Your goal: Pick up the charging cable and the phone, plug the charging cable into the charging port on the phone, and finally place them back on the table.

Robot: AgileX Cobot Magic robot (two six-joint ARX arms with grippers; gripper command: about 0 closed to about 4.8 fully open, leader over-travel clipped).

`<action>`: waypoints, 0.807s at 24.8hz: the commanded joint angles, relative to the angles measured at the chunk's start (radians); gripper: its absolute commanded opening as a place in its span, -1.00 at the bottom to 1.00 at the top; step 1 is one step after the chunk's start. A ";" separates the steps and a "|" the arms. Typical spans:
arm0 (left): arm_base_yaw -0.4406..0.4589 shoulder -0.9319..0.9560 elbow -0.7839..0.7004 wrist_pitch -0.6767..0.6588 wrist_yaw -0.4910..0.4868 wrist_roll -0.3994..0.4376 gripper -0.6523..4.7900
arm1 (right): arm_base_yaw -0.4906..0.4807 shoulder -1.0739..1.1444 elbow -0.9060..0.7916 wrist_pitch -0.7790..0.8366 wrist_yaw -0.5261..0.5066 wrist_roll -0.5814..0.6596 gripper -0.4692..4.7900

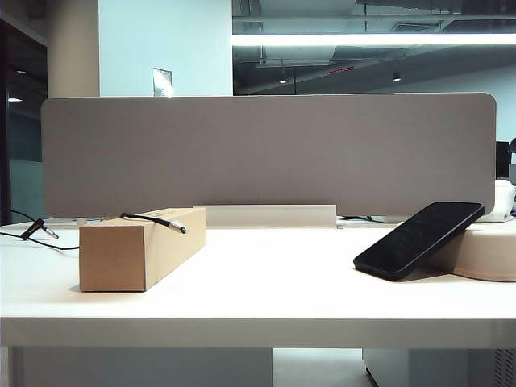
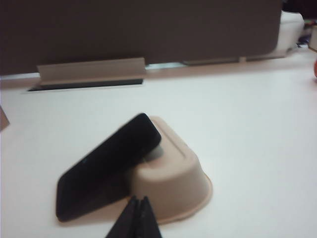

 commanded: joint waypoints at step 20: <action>0.001 0.211 0.215 0.006 0.152 0.001 -0.78 | 0.064 0.334 0.268 0.000 -0.006 0.075 -0.83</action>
